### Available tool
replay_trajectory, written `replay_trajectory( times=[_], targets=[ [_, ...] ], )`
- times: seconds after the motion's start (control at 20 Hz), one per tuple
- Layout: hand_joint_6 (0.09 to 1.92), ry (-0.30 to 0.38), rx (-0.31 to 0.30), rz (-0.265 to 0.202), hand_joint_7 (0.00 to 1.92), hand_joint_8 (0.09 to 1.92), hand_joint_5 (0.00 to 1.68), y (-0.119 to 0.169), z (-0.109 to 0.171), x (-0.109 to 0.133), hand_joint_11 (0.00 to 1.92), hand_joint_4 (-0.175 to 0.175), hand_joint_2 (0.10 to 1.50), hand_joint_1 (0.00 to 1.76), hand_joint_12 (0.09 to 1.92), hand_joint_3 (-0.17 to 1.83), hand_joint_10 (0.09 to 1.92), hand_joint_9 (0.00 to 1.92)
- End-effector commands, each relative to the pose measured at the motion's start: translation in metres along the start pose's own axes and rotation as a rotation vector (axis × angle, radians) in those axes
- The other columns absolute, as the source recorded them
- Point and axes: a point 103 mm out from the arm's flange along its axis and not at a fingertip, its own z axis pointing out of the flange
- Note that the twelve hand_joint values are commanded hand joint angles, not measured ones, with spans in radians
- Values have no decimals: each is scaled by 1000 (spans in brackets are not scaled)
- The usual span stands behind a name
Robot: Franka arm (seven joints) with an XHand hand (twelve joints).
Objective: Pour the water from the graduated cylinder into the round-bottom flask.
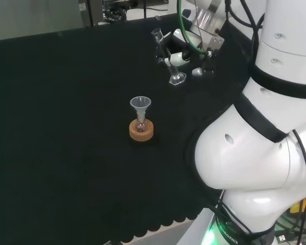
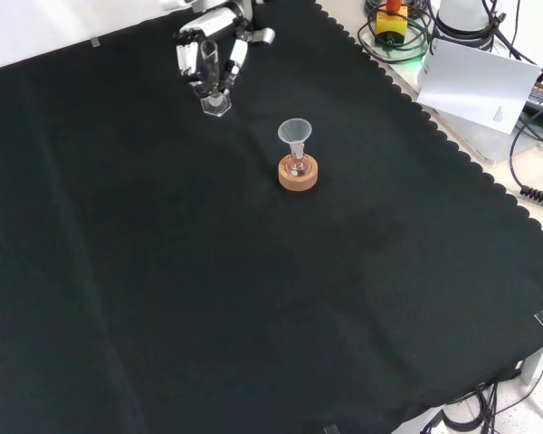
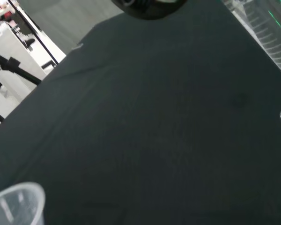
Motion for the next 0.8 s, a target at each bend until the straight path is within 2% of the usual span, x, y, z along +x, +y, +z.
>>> replay_trajectory(
  times=[0.05, 0.2, 0.4, 0.6, 0.8],
  targets=[
    [819, -61, 52, 39, 1235, 541, 1152, -43, -8, 14, 1199, 29, 1040, 1262, 739, -24, 87, 1464],
    [819, -79, 89, 53, 1235, 540, 1152, -57, -8, 20, 1199, 28, 1040, 1262, 739, -24, 87, 1464],
    [819, -127, 172, 67, 1235, 539, 1152, -78, -3, 25, 1200, 28, 1040, 1262, 739, -25, 87, 1464],
    [818, -164, 263, 67, 1235, 539, 1153, -92, 7, 25, 1201, 28, 1040, 1262, 739, -25, 87, 1464],
    [817, -174, 321, 73, 1235, 538, 1154, -103, 15, 21, 1202, 28, 1040, 1262, 739, -25, 87, 1464]
  ],
)
